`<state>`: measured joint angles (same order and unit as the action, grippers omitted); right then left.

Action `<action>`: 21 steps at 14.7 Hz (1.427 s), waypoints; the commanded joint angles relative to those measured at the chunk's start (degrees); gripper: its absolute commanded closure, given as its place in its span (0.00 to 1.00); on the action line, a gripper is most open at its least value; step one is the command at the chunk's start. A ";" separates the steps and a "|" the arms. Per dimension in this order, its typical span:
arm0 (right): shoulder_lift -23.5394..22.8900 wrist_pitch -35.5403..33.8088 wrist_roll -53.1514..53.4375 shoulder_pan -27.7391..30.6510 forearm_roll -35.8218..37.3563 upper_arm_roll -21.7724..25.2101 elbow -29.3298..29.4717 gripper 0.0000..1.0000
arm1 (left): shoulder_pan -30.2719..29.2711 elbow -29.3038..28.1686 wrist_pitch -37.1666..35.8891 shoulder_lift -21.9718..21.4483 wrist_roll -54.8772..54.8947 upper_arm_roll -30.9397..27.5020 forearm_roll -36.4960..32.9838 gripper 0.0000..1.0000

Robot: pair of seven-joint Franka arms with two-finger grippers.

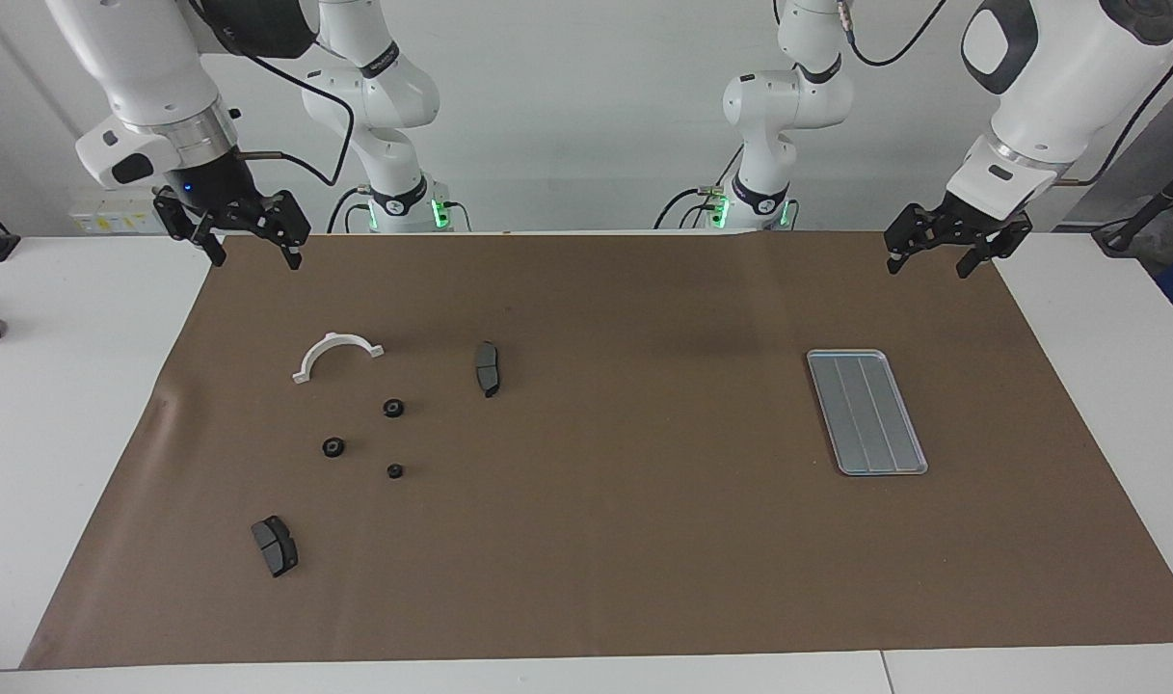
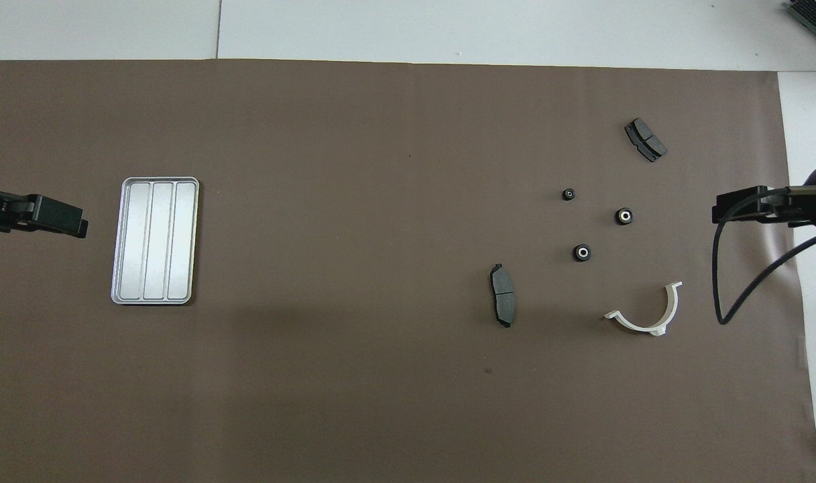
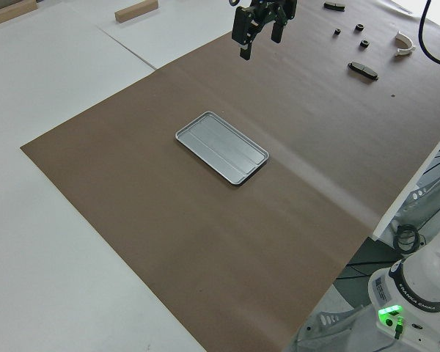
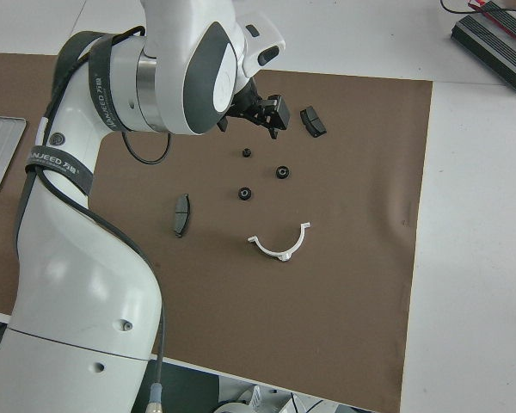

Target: Pick bearing gear from pile to tray

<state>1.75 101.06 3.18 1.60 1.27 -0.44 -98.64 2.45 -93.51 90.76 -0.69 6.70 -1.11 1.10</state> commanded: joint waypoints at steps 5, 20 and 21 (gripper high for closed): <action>-13.61 21.34 -3.35 0.60 -0.83 -0.35 -7.24 0.00 | 0.28 -1.24 0.03 -1.33 -0.72 -0.20 -0.92 0.00; -20.56 39.92 -7.14 1.56 -1.18 -0.26 -18.43 0.27 | 0.28 -1.24 0.03 -1.33 -0.64 -0.20 -0.92 0.00; -20.73 40.36 -7.05 1.56 -1.18 -0.26 -18.43 0.27 | 0.28 -1.24 0.03 -1.33 -0.64 -0.20 -0.92 0.00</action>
<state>-18.73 139.71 -2.01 2.26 1.26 -0.31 -116.77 2.45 -93.51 90.76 -0.69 6.70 -1.11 1.10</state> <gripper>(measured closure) 0.242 0.000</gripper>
